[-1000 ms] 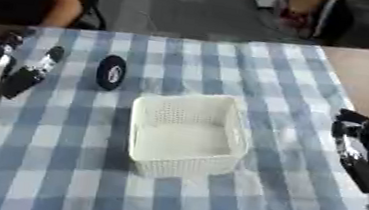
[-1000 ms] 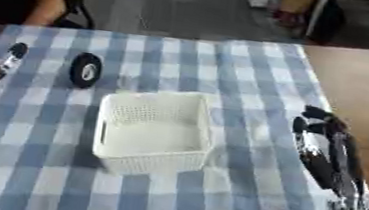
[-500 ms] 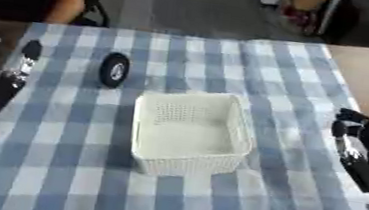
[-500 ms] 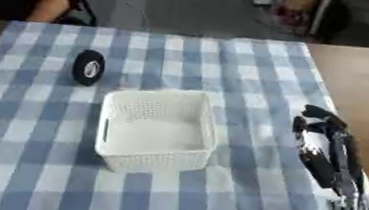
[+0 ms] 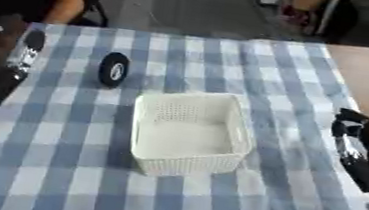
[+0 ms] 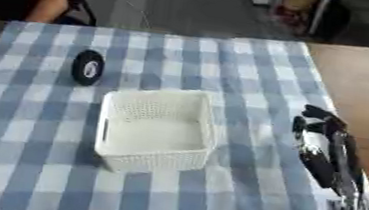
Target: Pick up objects on the table and place them in the box.
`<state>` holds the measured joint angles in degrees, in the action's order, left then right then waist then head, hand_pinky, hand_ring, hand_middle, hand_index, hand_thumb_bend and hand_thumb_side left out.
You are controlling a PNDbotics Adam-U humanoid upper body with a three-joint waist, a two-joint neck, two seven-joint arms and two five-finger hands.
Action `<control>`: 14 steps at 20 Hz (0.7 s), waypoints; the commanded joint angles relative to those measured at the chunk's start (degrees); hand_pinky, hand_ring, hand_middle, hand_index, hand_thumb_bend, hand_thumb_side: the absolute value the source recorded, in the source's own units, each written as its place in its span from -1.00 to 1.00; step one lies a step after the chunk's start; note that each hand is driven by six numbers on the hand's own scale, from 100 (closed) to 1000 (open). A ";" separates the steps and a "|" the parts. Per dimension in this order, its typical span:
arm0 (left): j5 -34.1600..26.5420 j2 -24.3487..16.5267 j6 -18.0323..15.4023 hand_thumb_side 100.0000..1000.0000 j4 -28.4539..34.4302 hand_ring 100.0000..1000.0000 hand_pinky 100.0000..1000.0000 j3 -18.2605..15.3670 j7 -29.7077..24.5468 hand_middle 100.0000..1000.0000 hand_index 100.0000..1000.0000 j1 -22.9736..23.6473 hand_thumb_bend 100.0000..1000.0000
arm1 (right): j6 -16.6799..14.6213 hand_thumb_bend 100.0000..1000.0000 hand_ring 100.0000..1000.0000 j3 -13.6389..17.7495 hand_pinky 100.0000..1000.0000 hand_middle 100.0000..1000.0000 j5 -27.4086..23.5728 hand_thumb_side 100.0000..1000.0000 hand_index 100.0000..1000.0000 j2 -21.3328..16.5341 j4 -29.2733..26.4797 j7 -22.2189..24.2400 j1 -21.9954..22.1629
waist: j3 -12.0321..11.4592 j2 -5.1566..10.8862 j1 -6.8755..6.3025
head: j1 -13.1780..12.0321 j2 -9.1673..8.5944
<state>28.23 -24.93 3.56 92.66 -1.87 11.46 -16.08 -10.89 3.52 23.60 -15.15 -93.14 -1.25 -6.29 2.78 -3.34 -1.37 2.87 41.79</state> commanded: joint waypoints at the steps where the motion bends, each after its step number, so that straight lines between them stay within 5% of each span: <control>1: 0.58 -2.59 0.09 1.00 -2.17 0.65 0.65 0.73 -1.20 0.72 0.82 -2.78 1.00 | -0.16 -0.52 0.10 0.29 0.38 0.35 -0.10 0.48 0.63 -0.92 -0.65 0.15 -0.24 | 0.25 0.66 -0.07 | -0.36 0.15; 14: 9.20 -3.88 -1.47 1.00 -23.83 0.67 0.67 4.35 -5.81 0.72 0.84 -15.49 1.00 | -0.30 -0.53 0.10 -0.02 0.38 0.35 -0.19 0.48 0.63 -0.70 -0.40 0.59 -0.35 | 0.84 1.05 0.27 | -1.04 0.18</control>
<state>36.06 -26.94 2.47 70.03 2.27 6.25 -30.37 -11.12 3.46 23.55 -15.14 -93.07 -0.93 -6.29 3.57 -3.05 -1.21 2.46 42.03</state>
